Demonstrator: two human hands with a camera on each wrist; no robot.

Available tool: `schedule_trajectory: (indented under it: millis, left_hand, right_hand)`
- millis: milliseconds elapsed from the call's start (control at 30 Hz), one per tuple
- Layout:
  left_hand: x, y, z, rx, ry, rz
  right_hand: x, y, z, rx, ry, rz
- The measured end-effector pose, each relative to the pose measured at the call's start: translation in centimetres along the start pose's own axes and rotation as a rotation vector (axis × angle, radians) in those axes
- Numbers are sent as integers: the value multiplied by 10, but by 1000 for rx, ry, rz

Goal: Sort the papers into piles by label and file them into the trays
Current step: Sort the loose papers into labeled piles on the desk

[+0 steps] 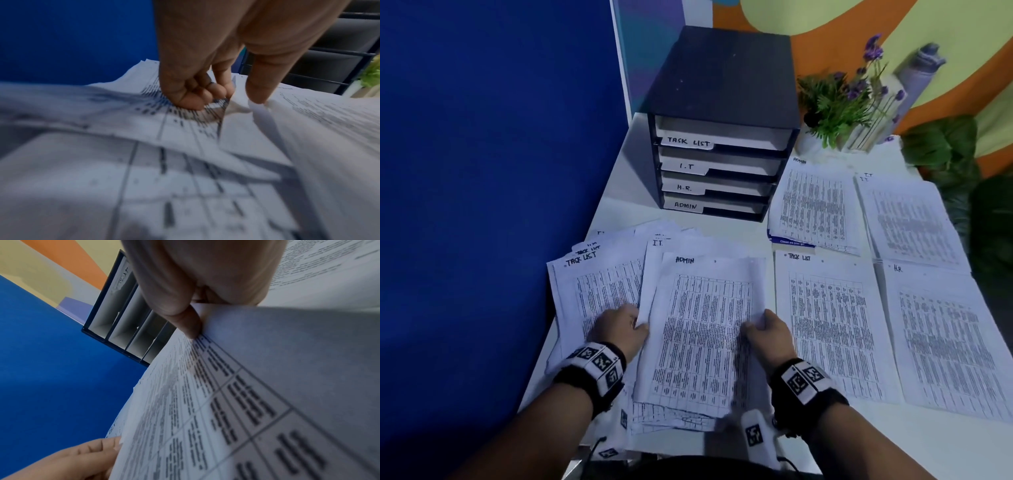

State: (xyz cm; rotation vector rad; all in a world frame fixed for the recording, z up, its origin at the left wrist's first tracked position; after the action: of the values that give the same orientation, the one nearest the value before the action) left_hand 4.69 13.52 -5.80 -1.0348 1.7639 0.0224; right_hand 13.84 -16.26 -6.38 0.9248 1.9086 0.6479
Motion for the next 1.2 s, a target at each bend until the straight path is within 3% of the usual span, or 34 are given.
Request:
schedule_trajectory:
  millis: [100,167,267,467,567,700,800,933,1200]
  left_hand:
    - [2,-14,-8,99,-55,56]
    - [12,-20,-9,126,29,-140]
    - [22,-20,-11,63,148,-475]
    - [28,-21,-12,65,151,-620]
    - [23,-31,-21,-20,168,-740]
    - [20,-68,-30,75,203,-653]
    - [15,-75,-25,40,65,-562]
    - [11,-76,-19,-70,-80,-576]
    - [38,-135,-31,51,-58,-592]
  right_hand:
    - [-1,-1,1,13,39,98]
    - [-4,-2,5,14,41,131]
    - [-15,1,9,-11,-3,151]
    - [-28,8,4,-19,37,389]
    - [-40,13,6,-44,11,399]
    - [-55,32,2,-134,3,449]
    - [-72,34,8,-181,-18,419]
    - [-73,13,8,-88,153,312]
    - [-144,-16,14,-108,-145,237]
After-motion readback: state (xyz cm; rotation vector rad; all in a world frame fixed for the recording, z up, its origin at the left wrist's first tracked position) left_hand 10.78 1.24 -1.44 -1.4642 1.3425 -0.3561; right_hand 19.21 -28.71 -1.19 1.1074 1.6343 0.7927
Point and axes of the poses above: each hand's wrist, its own z-axis towards the middle knuckle, its own x-axis out of the palm, y = z × x, the point moved 9 cm from there along z, towards the middle knuckle, and after that the axes turned 4 degrees about y, right-handed, at the moved point
